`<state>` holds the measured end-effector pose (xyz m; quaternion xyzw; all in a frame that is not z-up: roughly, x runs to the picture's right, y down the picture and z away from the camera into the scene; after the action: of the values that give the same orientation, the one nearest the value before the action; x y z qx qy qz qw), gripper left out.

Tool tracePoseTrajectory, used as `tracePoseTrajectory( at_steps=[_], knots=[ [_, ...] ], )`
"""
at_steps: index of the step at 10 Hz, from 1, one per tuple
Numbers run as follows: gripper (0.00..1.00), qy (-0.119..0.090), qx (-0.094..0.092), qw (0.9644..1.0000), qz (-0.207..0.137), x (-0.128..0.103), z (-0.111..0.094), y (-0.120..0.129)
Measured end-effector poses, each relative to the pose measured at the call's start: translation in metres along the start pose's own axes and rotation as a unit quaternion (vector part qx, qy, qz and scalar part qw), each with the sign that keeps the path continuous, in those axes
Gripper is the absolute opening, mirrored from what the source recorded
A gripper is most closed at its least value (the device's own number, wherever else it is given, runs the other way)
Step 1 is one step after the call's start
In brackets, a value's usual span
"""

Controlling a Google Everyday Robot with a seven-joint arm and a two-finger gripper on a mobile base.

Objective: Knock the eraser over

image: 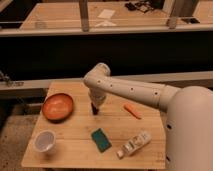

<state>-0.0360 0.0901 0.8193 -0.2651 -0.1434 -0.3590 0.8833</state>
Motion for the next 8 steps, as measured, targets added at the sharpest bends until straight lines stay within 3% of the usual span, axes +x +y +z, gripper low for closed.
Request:
tracePoseTrajectory(
  at_steps=[8],
  knots=[
    [0.05, 0.0, 0.0, 0.9999, -0.014, -0.0005, 0.0008, -0.0022]
  ],
)
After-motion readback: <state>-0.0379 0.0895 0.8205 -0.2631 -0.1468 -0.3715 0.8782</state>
